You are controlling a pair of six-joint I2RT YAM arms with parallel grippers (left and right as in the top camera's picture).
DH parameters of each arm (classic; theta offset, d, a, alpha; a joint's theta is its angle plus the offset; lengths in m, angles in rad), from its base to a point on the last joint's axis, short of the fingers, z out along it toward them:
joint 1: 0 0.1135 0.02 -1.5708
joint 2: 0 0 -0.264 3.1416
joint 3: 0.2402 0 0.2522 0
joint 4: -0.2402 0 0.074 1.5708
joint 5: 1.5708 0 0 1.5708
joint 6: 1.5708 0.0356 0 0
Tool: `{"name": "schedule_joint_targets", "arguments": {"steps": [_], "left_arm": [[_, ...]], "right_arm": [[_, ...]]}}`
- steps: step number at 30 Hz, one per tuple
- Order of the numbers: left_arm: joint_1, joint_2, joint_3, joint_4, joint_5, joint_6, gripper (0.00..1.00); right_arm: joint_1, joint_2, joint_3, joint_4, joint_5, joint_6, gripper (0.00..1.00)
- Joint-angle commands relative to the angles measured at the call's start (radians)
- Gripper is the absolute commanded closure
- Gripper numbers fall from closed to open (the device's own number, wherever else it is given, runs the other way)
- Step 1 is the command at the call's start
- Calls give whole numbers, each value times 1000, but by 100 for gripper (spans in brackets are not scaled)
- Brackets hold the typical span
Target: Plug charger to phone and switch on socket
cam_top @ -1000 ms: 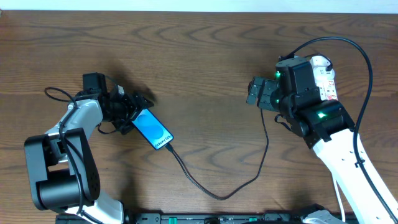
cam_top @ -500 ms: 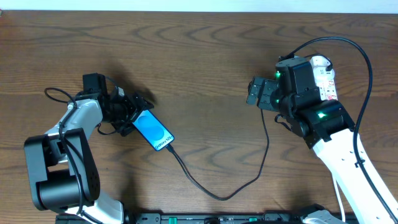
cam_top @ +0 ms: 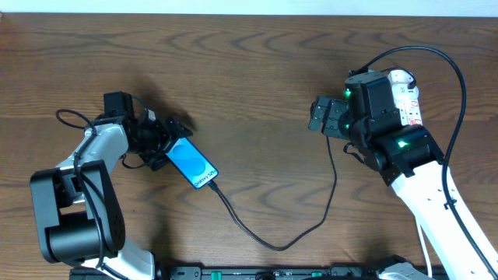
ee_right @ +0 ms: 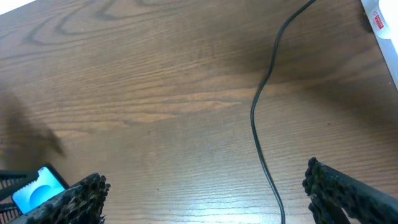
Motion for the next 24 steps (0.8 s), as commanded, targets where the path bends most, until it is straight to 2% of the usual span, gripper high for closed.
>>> {"name": "schedule_joint_targets", "arguments": {"steps": [1,14,24], "left_arm": [[4,87,-78,-50,-185,9,9],[4,87,-78,-69,-186,5,9],[5,87,-78,-5,-186,-40,9]], "right_arm": [[0,5,7,-1,0,-6,1],[0,5,7,-1,0,-6,1],[0,5,7,-1,0,-6,1]]}}
